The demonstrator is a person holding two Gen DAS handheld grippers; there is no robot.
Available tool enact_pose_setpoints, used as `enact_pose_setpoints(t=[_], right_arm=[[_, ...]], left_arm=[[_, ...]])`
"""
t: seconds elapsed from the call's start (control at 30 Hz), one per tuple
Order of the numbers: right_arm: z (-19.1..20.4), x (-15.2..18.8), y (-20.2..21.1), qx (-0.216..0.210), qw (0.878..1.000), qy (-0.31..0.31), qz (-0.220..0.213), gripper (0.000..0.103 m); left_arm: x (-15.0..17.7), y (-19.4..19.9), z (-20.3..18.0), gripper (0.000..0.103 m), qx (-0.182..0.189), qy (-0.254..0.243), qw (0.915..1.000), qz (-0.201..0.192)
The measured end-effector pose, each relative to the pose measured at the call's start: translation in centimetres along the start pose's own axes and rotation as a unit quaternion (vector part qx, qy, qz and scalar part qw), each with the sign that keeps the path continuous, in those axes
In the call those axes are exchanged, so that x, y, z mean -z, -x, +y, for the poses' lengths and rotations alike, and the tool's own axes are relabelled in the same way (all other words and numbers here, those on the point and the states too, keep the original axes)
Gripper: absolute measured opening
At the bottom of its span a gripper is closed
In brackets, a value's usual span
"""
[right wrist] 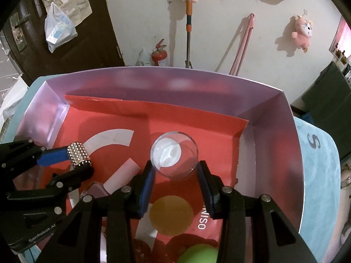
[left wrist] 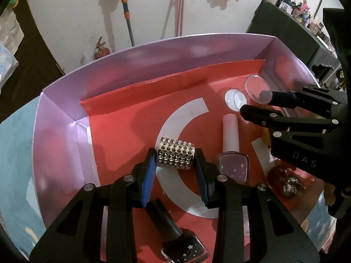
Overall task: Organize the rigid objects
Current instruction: 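Carry the gold cylinder with the left tool into the box while the right tool carries the cup there, then open the left tool releasing the gold cylinder while the right tool releases the glass cup, then lift both tools out of the box and back over the table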
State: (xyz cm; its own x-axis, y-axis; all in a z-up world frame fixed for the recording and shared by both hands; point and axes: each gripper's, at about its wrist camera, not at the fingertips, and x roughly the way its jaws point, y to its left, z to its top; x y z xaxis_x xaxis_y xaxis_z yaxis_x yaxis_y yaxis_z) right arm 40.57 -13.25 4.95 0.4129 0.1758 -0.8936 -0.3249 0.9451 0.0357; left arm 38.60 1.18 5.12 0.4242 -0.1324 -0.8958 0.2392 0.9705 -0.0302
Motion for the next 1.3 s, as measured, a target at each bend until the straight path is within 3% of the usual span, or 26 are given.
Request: enact_pose_setpoints(t=[0.03, 0.13, 0.17, 0.63, 0.7, 0.77, 0.93, 1.07, 1.3], right_arm=[[0.1, 0.0, 0.0, -0.001, 1.0, 0.0, 0.0, 0.042], [0.2, 0.0, 0.1, -0.002, 1.0, 0.003, -0.001, 0.044], [0.2, 0.1, 0.2, -0.002, 1.0, 0.003, -0.002, 0.046], [-0.1, 1.0, 3.3, -0.006, 1.0, -0.01, -0.024, 0.049], [-0.2, 1.5, 4.8, -0.009, 0.999, -0.014, -0.036, 0.05], [-0.2, 1.9, 6.2, -0.009, 0.999, -0.015, -0.047, 0.056], [0.0, 3.4, 10.5, -0.008, 0.996, -0.012, -0.086, 0.063], [0.0, 5.0, 14.1, -0.023, 0.993, -0.019, -0.117, 0.068], [0.4, 9.0, 19.2, -0.041, 0.984, -0.02, -0.17, 0.079]], left_arm=[[0.1, 0.1, 0.0, 0.033, 0.002, 0.0, 1.0, -0.002], [0.2, 0.2, 0.1, 0.06, 0.003, 0.003, 1.0, -0.004], [0.2, 0.4, 0.0, 0.063, -0.001, 0.002, 0.9999, -0.013], [1.5, 3.8, 0.2, 0.063, 0.01, 0.02, 0.999, -0.04], [2.1, 5.0, 0.2, 0.064, 0.011, 0.024, 0.9984, -0.05], [2.7, 6.7, 0.0, 0.071, 0.013, 0.027, 0.9975, -0.065], [4.0, 10.1, -0.1, 0.073, 0.017, 0.035, 0.9943, -0.099], [5.9, 12.7, -0.7, 0.082, 0.025, 0.037, 0.9902, -0.132], [9.7, 16.3, -1.6, 0.083, 0.032, 0.037, 0.9823, -0.181]])
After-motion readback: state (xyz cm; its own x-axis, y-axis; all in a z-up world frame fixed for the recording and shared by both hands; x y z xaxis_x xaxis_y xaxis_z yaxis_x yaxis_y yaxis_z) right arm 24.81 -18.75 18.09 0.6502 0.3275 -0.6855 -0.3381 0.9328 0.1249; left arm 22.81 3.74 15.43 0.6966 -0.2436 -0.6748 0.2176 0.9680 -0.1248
